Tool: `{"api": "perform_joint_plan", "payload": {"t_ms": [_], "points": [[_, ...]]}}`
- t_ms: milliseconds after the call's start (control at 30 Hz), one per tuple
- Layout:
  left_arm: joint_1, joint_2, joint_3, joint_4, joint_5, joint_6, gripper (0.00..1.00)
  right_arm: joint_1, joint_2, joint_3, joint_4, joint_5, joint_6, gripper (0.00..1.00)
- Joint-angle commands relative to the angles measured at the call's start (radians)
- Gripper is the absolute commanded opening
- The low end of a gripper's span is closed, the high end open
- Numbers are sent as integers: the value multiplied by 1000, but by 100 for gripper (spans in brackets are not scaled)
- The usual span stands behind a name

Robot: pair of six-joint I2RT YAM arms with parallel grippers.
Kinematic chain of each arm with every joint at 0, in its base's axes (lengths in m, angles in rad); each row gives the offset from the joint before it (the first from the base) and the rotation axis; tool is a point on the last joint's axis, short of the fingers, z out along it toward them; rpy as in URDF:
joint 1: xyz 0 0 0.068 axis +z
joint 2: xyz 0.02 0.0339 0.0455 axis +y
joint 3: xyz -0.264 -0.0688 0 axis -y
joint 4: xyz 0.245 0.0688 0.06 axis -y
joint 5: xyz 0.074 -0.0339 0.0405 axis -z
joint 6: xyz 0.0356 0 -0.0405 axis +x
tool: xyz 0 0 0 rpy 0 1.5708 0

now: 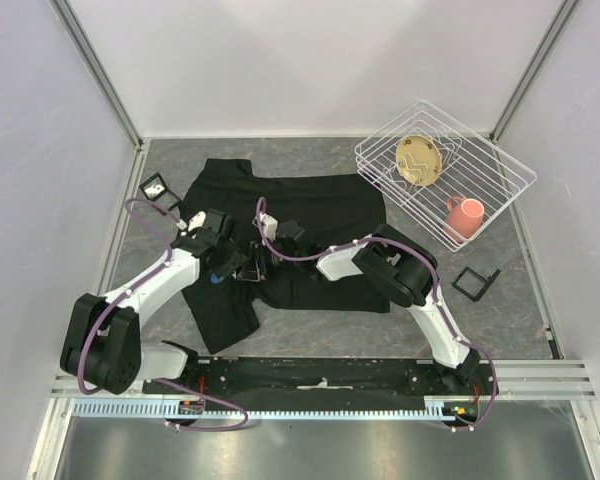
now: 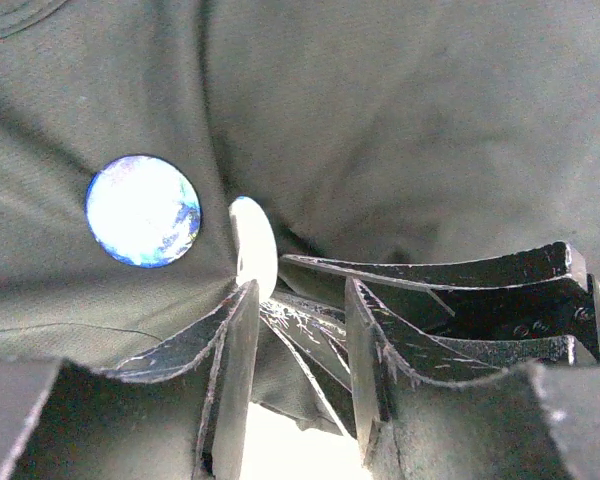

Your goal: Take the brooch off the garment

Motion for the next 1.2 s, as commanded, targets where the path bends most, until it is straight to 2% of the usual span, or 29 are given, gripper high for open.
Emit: {"api": "perform_joint_plan", "payload": {"t_ms": [0,200,500,733,800,967,1167], "points": [[-13,2,-11,89,42,36,47,-28,-69,-54,68,29,57,33],[-22,17,-33,139,73,39,50,-45,-152,-120,68,48,54,37],[-24,54,-25,172,82,73,53,-50,-149,-104,59,29,40,45],[-18,-97,-51,109,50,94,58,-50,-132,-66,48,11,51,57],[-6,-163,-63,69,44,94,59,-51,-116,-43,38,3,59,57],[80,-266,-117,45,96,93,57,-38,-95,-18,33,3,62,59],[247,-257,-160,101,312,83,55,-27,-57,28,1,12,54,57]]}}
